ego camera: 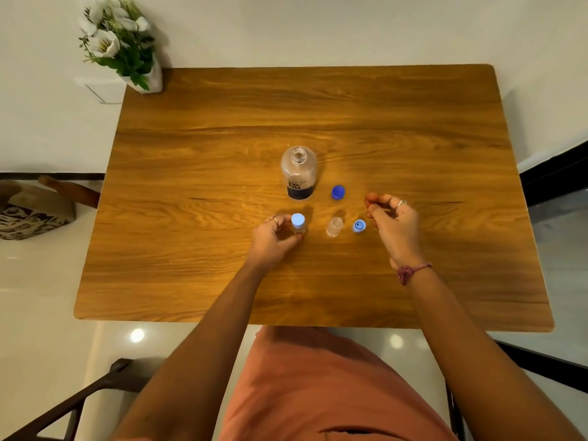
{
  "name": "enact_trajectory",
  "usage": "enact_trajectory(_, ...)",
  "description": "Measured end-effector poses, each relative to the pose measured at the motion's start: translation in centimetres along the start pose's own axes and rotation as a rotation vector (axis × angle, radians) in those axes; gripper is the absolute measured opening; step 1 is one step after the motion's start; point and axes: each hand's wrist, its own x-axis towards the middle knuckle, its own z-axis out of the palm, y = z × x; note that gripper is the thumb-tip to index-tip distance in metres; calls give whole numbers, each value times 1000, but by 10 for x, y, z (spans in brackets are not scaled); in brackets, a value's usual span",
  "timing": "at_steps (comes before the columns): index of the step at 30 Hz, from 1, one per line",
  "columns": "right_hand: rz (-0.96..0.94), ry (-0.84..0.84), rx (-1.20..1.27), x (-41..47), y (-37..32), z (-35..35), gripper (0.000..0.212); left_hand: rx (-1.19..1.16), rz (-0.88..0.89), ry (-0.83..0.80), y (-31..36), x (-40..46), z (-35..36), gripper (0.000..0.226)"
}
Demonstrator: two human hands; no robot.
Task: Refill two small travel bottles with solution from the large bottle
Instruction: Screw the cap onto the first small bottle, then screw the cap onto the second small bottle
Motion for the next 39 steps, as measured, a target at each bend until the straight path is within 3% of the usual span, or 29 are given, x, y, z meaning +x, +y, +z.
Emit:
enact_trajectory(8, 20, -17, -37, 3, 7, 2, 19, -40, -16, -18, -10, 7, 5, 45)
enact_trajectory(12, 20, -24, -80, 4, 12, 0, 18, -9, 41, -17, -8, 5, 3, 57)
enact_trajectory(16, 1, -32, -170, 7, 15, -8, 17, 61, 223, 96, 4, -6, -5, 79)
enact_trajectory(20, -36, -102, -281, 10, 16, -19, 22, 150, 614, 336, 21, -32, -7, 74)
enact_trajectory(22, -61, -175, -385, 12, 17, -24, 30, 171, 744, 340, 28, -43, 0, 67)
enact_trajectory(24, -88, -254, -495, 13, 18, -27, 39, 170, 780, 233, 34, -52, 10, 62)
enact_trajectory(28, -130, -368, -656, 16, 19, -29, 54, 81, 537, 65, 43, -58, 36, 73)
enact_trajectory(32, -143, -403, -754, 19, 25, -26, 64, 63, 338, 60, 43, -51, 54, 80)
enact_trajectory(39, -224, -406, -766, 23, 35, -26, 55, 95, 131, 90, 38, -38, 76, 74)
